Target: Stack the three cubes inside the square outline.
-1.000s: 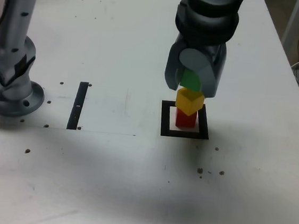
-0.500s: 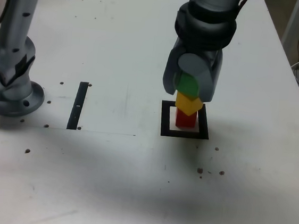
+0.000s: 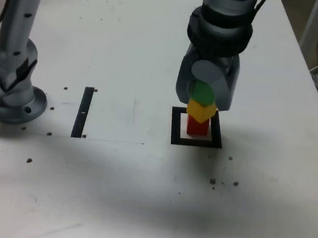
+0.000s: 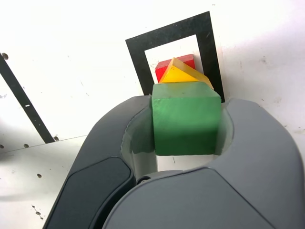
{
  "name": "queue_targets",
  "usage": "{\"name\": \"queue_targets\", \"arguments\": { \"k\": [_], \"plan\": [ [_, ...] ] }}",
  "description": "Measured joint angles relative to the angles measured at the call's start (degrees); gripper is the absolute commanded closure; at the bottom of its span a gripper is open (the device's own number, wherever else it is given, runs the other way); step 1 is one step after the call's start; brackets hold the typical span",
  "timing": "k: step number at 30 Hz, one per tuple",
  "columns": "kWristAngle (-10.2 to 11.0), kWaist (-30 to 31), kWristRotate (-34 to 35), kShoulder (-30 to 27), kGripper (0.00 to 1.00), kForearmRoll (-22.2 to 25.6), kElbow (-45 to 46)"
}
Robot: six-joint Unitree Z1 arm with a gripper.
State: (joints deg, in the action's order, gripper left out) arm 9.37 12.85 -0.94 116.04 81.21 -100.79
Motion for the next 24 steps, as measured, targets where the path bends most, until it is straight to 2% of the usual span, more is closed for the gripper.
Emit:
{"name": "queue_targets", "arguments": {
  "k": [2,16,24],
  "plan": [
    [0.1,0.0,0.5,-0.3,0.01,0.0,0.2],
    [1.0,0.0,1.6,-2.8,0.00,0.0,1.3],
    [0.6,1.3,2.6,-12.3,0.00,0.0,2.9]
  ]
}}
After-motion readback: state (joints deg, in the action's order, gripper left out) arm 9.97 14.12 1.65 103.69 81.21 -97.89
